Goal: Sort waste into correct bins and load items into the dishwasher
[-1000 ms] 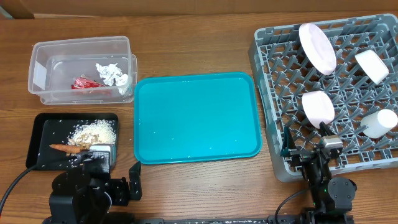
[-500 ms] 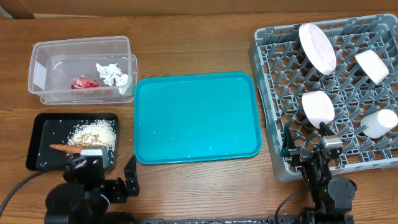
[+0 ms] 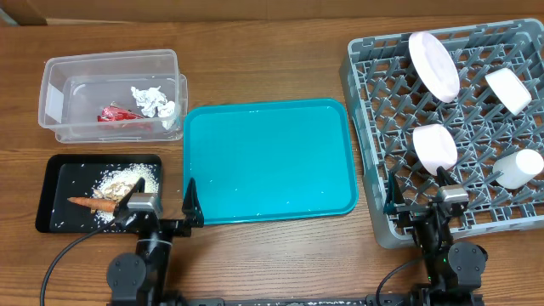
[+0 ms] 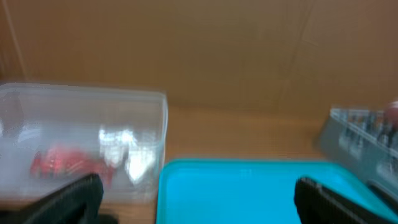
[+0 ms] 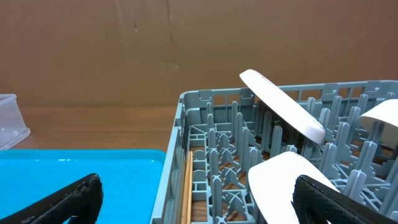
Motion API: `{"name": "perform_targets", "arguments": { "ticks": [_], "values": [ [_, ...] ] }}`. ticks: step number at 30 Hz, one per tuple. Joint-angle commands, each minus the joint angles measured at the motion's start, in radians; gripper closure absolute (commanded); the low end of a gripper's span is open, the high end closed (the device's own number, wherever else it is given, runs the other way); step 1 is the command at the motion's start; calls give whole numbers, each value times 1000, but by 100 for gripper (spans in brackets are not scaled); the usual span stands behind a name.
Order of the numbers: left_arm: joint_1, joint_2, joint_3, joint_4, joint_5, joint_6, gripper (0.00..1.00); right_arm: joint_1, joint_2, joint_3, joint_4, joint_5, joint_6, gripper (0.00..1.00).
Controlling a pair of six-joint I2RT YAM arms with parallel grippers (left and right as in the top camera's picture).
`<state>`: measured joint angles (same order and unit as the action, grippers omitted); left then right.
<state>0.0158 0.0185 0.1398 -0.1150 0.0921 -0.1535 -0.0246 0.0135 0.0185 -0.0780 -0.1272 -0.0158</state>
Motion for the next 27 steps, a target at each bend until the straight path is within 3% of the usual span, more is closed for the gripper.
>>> {"name": "perform_targets", "arguments": {
  "ticks": [1, 2, 4, 9, 27],
  "values": [
    [9, -15, -105, 192, 6, 63, 0, -4, -11, -10, 6, -8, -3, 0],
    [10, -15, -139, 260, 5, 87, 0, -4, -11, -10, 6, -8, -3, 0],
    [8, -15, -135, 237, 1, 119, 0, -4, -11, -10, 6, -8, -4, 0],
    [10, -15, -134, 40, 8, 122, 0, -4, -11, -10, 6, -8, -3, 0],
    [10, -14, -135, 45, 2, 124, 0, -4, -11, -10, 6, -8, -3, 0]
  ]
}}
